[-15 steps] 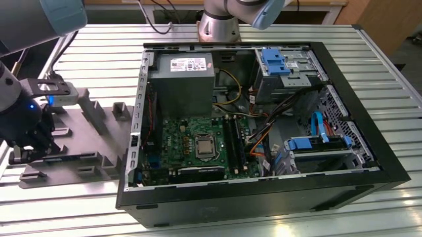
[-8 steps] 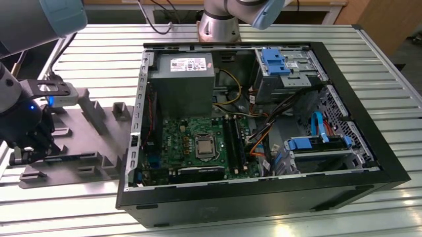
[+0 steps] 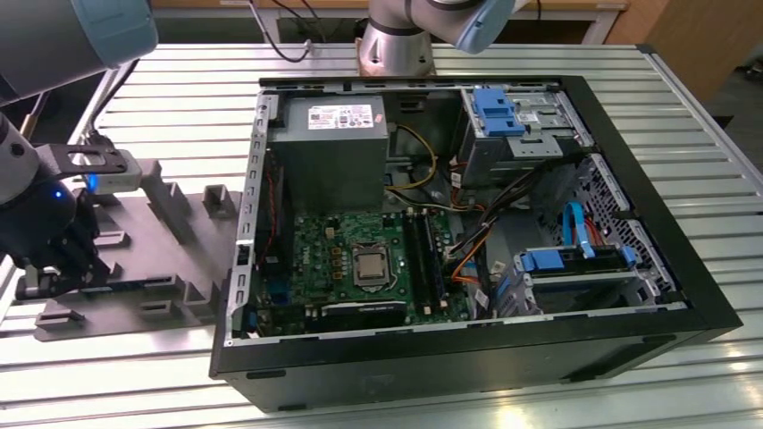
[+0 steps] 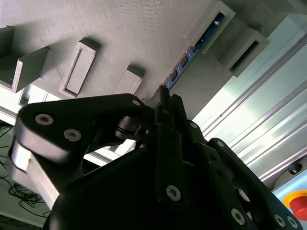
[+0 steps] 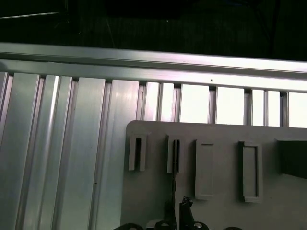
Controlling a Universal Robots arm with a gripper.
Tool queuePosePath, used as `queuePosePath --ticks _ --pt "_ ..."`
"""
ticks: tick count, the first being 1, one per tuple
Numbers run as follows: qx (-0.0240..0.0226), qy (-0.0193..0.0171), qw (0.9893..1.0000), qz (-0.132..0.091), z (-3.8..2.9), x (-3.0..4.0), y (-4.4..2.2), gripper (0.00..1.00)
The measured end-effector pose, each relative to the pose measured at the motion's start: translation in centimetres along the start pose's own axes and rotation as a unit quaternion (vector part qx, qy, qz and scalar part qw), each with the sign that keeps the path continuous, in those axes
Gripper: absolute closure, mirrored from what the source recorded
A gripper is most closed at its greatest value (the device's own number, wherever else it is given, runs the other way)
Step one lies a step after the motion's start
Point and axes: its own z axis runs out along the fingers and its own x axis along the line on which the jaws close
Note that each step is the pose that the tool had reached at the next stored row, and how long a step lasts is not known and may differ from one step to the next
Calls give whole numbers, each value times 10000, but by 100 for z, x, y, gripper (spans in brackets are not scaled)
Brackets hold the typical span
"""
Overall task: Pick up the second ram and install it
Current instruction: 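Pick up the second ram and move it above second insertion slot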
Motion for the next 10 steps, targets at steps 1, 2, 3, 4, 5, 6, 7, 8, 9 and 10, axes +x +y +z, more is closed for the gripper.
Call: queuePosePath --ticks 1,2,3,4,5,6,7,8,9,10 --pt "0 0 10000 0 0 0 0 84" --pt "0 1 10000 0 0 0 0 77" --pt "0 1 10000 0 0 0 0 77" --pt "0 1 10000 0 0 0 0 71" --pt "0 2 10000 0 0 0 0 64" --pt "0 2 10000 0 4 0 0 64" --pt "1 2 10000 0 13 0 -1 64" --pt "0 2 10000 0 22 0 -2 64" --pt "0 3 10000 0 32 1 -2 64" --pt "0 2 10000 0 43 1 -3 64"
